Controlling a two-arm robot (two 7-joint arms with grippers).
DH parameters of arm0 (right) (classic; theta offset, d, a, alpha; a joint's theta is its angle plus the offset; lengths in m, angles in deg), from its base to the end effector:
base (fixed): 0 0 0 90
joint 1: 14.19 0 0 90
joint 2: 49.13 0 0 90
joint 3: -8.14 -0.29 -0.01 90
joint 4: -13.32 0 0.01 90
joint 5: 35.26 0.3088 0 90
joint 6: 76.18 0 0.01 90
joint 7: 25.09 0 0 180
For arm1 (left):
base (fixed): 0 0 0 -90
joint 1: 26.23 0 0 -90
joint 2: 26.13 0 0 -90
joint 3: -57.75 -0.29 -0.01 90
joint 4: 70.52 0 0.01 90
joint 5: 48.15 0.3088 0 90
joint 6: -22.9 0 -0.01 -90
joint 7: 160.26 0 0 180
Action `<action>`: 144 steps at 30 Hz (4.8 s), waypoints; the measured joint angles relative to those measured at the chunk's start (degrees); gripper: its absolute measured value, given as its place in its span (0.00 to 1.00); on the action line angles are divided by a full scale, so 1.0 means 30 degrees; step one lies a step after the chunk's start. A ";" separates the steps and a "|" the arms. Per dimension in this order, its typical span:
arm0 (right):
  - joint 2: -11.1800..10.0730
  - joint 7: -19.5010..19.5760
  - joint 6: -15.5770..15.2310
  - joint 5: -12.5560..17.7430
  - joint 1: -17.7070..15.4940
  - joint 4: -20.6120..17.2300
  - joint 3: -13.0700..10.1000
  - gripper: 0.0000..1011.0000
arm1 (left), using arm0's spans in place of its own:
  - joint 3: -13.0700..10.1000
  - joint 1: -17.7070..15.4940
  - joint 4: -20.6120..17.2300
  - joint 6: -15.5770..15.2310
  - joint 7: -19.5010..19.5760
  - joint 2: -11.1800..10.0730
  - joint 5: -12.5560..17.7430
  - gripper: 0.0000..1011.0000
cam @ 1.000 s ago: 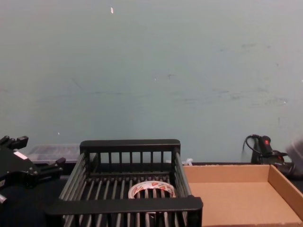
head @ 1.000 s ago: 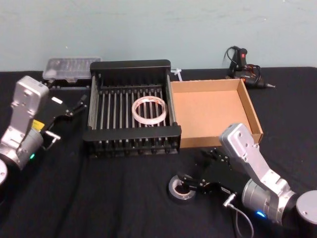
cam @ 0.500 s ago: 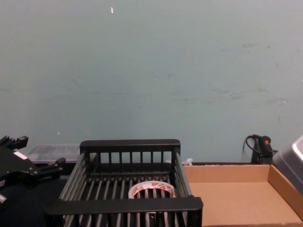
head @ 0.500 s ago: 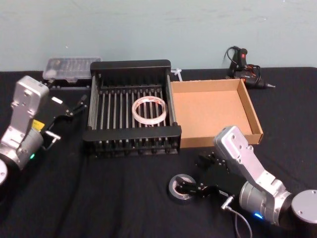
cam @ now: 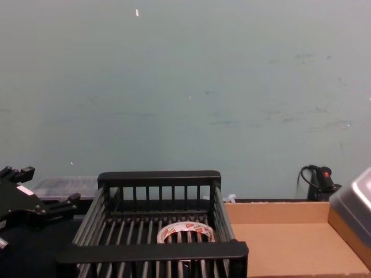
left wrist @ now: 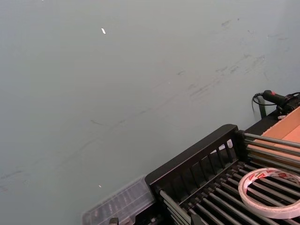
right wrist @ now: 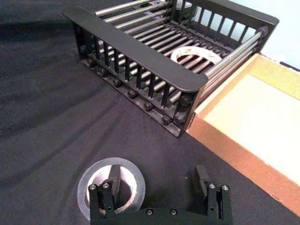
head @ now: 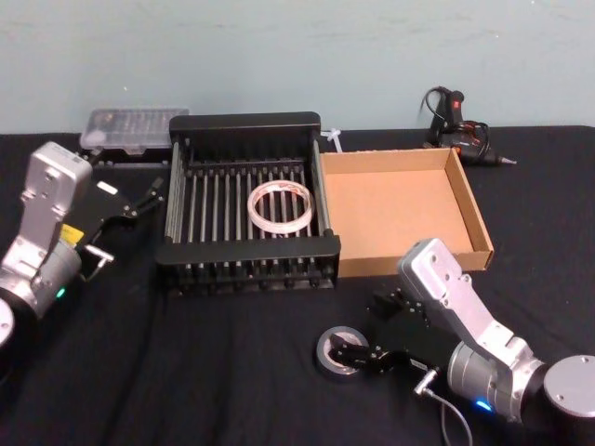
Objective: Pick up the white tape and place it into the black box , Pick up the silver tape and place it into the brown box.
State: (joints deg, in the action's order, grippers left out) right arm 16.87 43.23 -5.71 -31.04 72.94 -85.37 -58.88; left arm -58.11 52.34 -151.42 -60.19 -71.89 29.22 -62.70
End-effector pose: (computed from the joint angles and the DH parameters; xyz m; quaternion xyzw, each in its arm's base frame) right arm 0.2859 0.0129 -0.2997 -0.2428 0.0339 -0.3800 0.8919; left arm 0.3581 0.0827 -0.3023 0.1415 -0.1325 0.5800 0.7912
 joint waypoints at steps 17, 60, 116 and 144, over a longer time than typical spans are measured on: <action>-0.0012 -0.0016 -0.0038 -0.0012 -0.0002 0.0003 -0.0009 0.88 | 0.0001 0.0000 0.0000 0.0000 0.0000 0.0000 0.0000 0.99; -0.0018 0.0015 0.0373 -0.0034 -0.0106 -0.0067 -0.0130 0.14 | 0.0000 0.0000 0.0000 0.0000 0.0001 0.0000 0.0000 0.99; 0.1250 0.1913 0.6286 0.2829 -0.1483 -0.0708 -0.3300 0.14 | 0.0001 0.0001 0.0000 0.0000 0.0001 0.0000 -0.0001 0.99; 0.2487 0.3420 0.5785 0.2357 -0.0147 0.1015 -0.4808 0.14 | 0.0001 0.0000 0.0001 0.0001 0.0001 0.0000 0.0000 0.99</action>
State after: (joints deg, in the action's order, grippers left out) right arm 24.33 53.49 11.65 -23.97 72.50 -82.32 -73.31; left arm -58.11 52.34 -151.42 -60.19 -71.88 29.22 -62.70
